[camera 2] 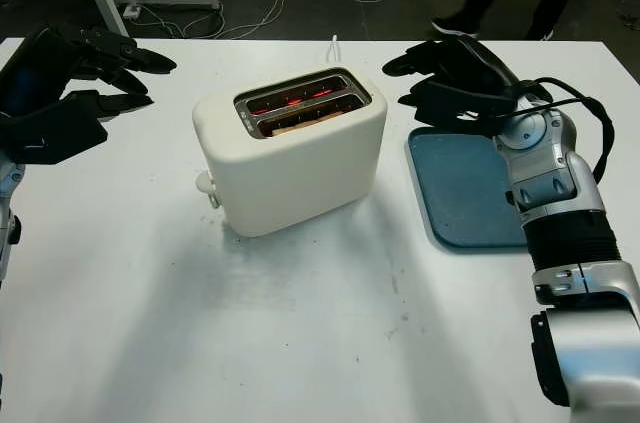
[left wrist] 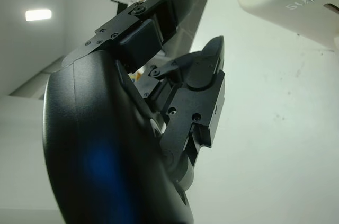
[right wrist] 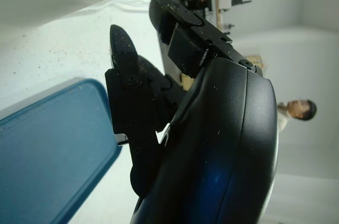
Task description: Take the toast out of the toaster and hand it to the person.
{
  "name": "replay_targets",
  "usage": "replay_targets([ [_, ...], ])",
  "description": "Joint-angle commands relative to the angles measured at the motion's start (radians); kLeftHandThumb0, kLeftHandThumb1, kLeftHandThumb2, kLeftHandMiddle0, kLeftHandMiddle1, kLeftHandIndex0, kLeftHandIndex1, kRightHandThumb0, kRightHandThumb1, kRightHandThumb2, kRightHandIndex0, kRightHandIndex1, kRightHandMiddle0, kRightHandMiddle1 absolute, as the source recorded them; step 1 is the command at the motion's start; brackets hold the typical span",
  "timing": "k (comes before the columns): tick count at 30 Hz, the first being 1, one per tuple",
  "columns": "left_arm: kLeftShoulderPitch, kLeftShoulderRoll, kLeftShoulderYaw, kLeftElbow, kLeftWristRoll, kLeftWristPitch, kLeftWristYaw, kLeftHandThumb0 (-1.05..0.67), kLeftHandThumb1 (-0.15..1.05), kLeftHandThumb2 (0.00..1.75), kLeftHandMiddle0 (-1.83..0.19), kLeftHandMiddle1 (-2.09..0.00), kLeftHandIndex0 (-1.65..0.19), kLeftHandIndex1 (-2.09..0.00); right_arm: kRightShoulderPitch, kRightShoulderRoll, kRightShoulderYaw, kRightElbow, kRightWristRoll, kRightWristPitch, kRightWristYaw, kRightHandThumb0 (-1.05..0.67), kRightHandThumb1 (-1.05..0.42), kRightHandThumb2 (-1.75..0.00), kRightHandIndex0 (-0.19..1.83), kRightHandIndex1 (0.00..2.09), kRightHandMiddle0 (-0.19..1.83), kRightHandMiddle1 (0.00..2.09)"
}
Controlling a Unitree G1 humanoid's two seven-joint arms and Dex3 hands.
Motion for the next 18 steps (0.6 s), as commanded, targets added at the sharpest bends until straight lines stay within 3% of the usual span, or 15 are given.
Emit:
replay_targets([
  [1,0.000,-0.001,0.004,-0.011,0.008,0.007,0.008,0.04,0.81,0.00,-0.86,-0.66,-1.06,-0.03,0.005,0.009,-0.006,0.000,0.013,-0.011,-0.006,-0.29,-0.92,-0.07,0.97,0.02,0.85,0.01],
  [18,0.005,-0.004,0.010,-0.005,-0.003,0.002,0.008,0.08,0.82,0.01,-0.87,-0.66,-1.06,-0.02,0.007,0.008,0.000,-0.011,0.001,-0.001,-0.006,-0.27,-0.92,-0.07,0.96,0.01,0.85,0.00],
])
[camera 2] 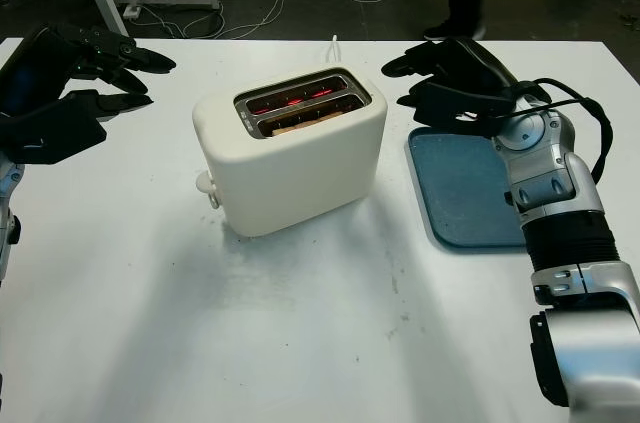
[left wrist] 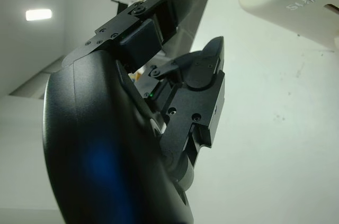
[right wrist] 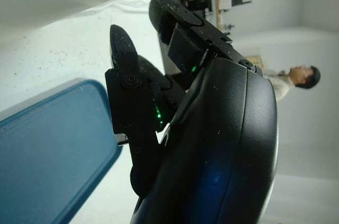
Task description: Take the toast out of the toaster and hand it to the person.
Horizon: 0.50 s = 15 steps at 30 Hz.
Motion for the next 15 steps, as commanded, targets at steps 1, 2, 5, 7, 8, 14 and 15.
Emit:
replay_targets([
  [1,0.005,-0.004,0.007,-0.004,-0.001,-0.003,0.008,0.08,0.82,0.01,-0.87,-0.67,-1.06,-0.02,0.007,0.004,-0.001,-0.014,0.001,0.002,-0.005,-0.26,-0.92,-0.07,0.96,0.01,0.84,0.00],
  [2,0.006,-0.005,0.009,-0.002,-0.006,-0.008,0.008,0.08,0.82,0.01,-0.87,-0.67,-1.06,-0.03,0.007,0.003,0.000,-0.016,0.000,0.002,-0.006,-0.26,-0.92,-0.07,0.96,0.01,0.84,0.00],
  [5,0.005,-0.003,0.007,-0.010,-0.001,0.008,0.005,0.06,0.82,0.01,-0.87,-0.67,-1.05,-0.02,0.005,0.003,-0.003,-0.008,0.007,-0.004,-0.003,-0.26,-0.92,-0.07,0.95,0.00,0.83,0.00],
  [7,0.005,-0.003,0.007,-0.011,0.000,0.013,0.004,0.06,0.83,0.01,-0.86,-0.66,-1.05,-0.02,0.003,0.002,-0.001,0.001,0.005,-0.012,-0.003,-0.26,-0.92,-0.07,0.95,0.01,0.84,0.00],
  [8,0.005,-0.004,0.009,-0.009,-0.003,0.008,0.005,0.06,0.83,0.01,-0.86,-0.67,-1.05,-0.02,0.003,0.002,-0.001,0.000,0.004,-0.010,-0.005,-0.26,-0.92,-0.07,0.96,0.01,0.84,0.00],
  [14,0.006,0.002,0.008,0.000,0.005,-0.013,0.010,0.03,0.81,0.00,-0.86,-0.67,-1.06,-0.03,0.002,0.006,-0.007,-0.005,0.015,-0.002,0.002,-0.27,-0.92,-0.08,0.95,0.01,0.83,0.00],
  [15,0.006,0.002,0.008,-0.001,0.006,-0.010,0.009,0.03,0.82,0.00,-0.86,-0.67,-1.06,-0.03,0.002,0.006,-0.007,-0.003,0.014,-0.004,0.001,-0.27,-0.92,-0.08,0.96,0.01,0.84,0.00],
])
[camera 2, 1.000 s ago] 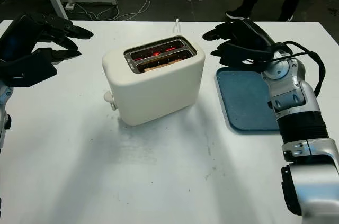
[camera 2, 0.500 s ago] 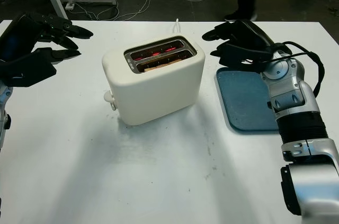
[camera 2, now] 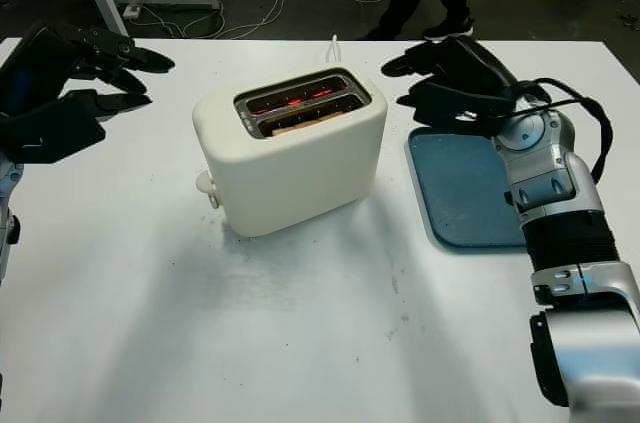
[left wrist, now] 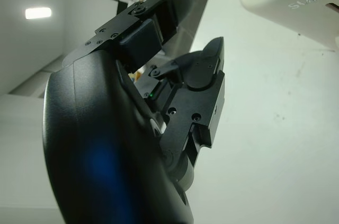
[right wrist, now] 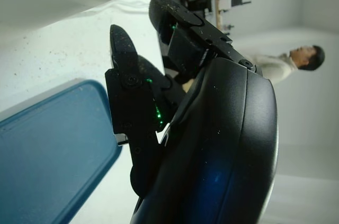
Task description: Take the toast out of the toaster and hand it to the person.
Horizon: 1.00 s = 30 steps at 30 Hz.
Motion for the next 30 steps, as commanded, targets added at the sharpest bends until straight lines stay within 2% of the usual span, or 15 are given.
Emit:
replay_targets([
  [1,0.007,0.001,0.007,0.000,0.003,-0.002,0.009,0.04,0.82,0.00,-0.87,-0.67,-1.06,-0.03,0.003,0.005,-0.005,-0.003,0.010,-0.003,-0.001,-0.27,-0.92,-0.08,0.96,0.01,0.84,0.00],
  [5,0.008,-0.004,0.011,0.005,-0.004,-0.022,0.015,0.04,0.82,0.00,-0.88,-0.67,-1.07,-0.03,0.004,0.005,-0.007,-0.002,0.013,-0.011,-0.002,-0.27,-0.92,-0.08,0.97,0.02,0.85,0.01],
  [14,0.006,-0.004,0.005,-0.012,0.005,0.010,0.009,0.03,0.82,0.01,-0.86,-0.67,-1.05,-0.02,0.001,0.005,-0.005,0.005,0.009,-0.012,-0.005,-0.23,-0.92,-0.07,0.97,0.01,0.85,0.00],
  [30,0.001,-0.003,0.008,0.012,-0.001,-0.027,0.012,0.04,0.82,0.00,-0.88,-0.69,-1.07,-0.03,-0.002,0.005,-0.008,0.007,0.014,-0.004,0.001,-0.21,-0.92,-0.07,0.96,0.01,0.84,0.00],
])
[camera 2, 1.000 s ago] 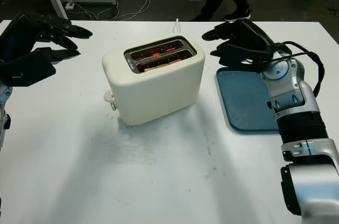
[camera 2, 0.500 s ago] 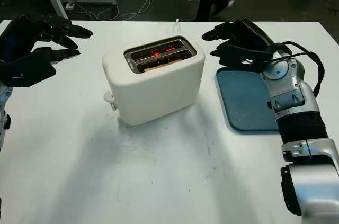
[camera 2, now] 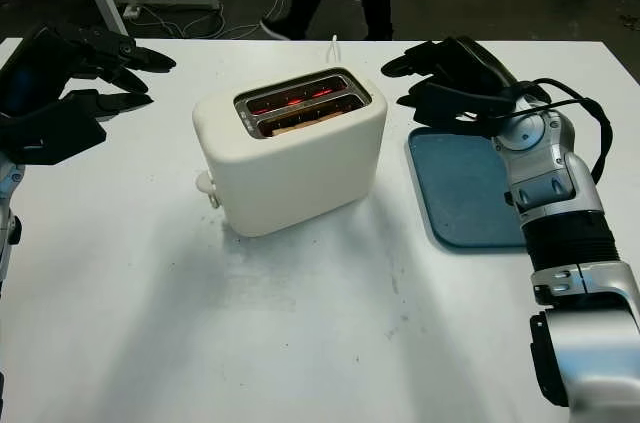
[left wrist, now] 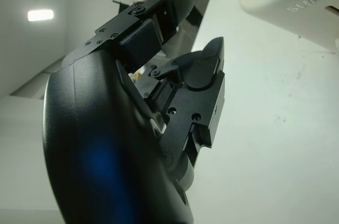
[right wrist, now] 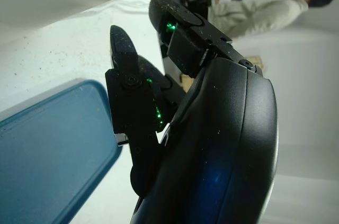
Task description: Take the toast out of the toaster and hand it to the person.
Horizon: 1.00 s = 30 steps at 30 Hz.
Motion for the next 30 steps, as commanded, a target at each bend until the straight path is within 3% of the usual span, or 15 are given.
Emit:
replay_targets([
  [1,0.000,0.004,0.006,0.009,0.001,-0.016,0.008,0.04,0.81,0.00,-0.88,-0.69,-1.07,-0.03,-0.002,0.006,-0.007,0.003,0.013,0.003,0.000,-0.21,-0.92,-0.07,0.96,0.01,0.84,0.00],
  [30,-0.005,0.000,0.001,0.004,0.009,0.000,0.007,0.03,0.82,0.00,-0.88,-0.67,-1.07,-0.02,-0.012,0.002,0.000,0.011,0.008,-0.007,0.007,-0.20,-0.92,-0.09,0.93,0.00,0.81,0.00],
])
